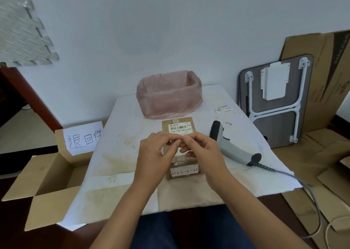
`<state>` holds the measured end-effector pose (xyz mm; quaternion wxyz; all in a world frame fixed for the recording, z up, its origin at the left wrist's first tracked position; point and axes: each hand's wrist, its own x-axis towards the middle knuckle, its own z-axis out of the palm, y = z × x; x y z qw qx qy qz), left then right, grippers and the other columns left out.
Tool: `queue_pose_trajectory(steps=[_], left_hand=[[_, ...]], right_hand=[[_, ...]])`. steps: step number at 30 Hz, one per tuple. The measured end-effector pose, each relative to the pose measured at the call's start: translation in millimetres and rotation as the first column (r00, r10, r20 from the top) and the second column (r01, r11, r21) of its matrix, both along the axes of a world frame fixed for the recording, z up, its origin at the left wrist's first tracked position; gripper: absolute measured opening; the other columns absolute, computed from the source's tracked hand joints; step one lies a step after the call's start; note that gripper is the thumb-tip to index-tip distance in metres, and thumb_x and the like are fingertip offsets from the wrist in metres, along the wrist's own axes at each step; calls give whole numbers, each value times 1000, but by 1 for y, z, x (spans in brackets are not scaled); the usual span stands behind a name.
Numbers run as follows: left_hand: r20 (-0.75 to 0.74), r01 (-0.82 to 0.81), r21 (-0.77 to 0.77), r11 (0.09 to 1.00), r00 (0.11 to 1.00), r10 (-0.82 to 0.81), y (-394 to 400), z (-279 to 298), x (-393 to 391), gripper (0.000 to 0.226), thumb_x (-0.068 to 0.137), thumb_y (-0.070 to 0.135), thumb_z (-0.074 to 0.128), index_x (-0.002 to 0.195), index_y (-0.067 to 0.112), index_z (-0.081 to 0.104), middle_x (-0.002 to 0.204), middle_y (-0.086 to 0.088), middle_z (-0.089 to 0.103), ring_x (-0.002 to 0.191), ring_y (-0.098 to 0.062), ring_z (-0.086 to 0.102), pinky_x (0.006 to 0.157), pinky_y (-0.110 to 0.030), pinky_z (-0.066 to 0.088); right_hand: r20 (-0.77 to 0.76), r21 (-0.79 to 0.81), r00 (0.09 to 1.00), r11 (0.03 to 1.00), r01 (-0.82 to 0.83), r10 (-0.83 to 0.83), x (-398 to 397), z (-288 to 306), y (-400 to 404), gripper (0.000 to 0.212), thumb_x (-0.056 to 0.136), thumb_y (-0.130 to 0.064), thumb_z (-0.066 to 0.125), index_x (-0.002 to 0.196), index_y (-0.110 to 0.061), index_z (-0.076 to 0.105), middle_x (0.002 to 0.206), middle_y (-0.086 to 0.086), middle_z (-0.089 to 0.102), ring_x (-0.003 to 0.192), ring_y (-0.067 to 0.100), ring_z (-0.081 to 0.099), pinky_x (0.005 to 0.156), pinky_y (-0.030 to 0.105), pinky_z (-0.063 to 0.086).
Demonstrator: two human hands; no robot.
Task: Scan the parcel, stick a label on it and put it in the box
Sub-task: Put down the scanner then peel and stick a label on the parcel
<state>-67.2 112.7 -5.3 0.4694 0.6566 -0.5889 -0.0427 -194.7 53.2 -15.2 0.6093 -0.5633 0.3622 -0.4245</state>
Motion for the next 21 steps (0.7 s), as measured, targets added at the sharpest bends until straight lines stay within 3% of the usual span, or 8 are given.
queue_pose_trajectory(steps=[9, 16, 21], left_hand=[[-38, 20, 15, 1000, 999, -19, 3, 2, -2, 11, 89, 28, 67, 91, 37, 73, 87, 22, 69, 89, -5, 63, 86, -40, 50], [-140, 23, 49, 999, 990, -16, 4, 6, -6, 12, 88, 24, 68, 87, 35, 73, 85, 16, 71, 87, -2, 64, 74, -8, 43], [-258, 5, 99, 995, 966, 21, 4, 6, -8, 8, 88, 25, 69, 93, 28, 75, 88, 16, 72, 89, 4, 62, 69, -4, 42]], right_hand=[[9, 24, 1000, 1000, -12, 12, 0, -1, 0, 17, 91, -22, 61, 91, -7, 70, 75, -1, 71, 71, 9, 66, 70, 26, 52], [17, 29, 1000, 1000, -9, 9, 0, -1, 1, 17, 91, -21, 61, 89, -7, 69, 75, -1, 72, 72, 9, 67, 71, 28, 52], [8, 15, 1000, 1000, -8, 8, -1, 0, 1, 14, 91, -19, 61, 89, -8, 68, 77, -2, 72, 74, 10, 68, 72, 27, 52]])
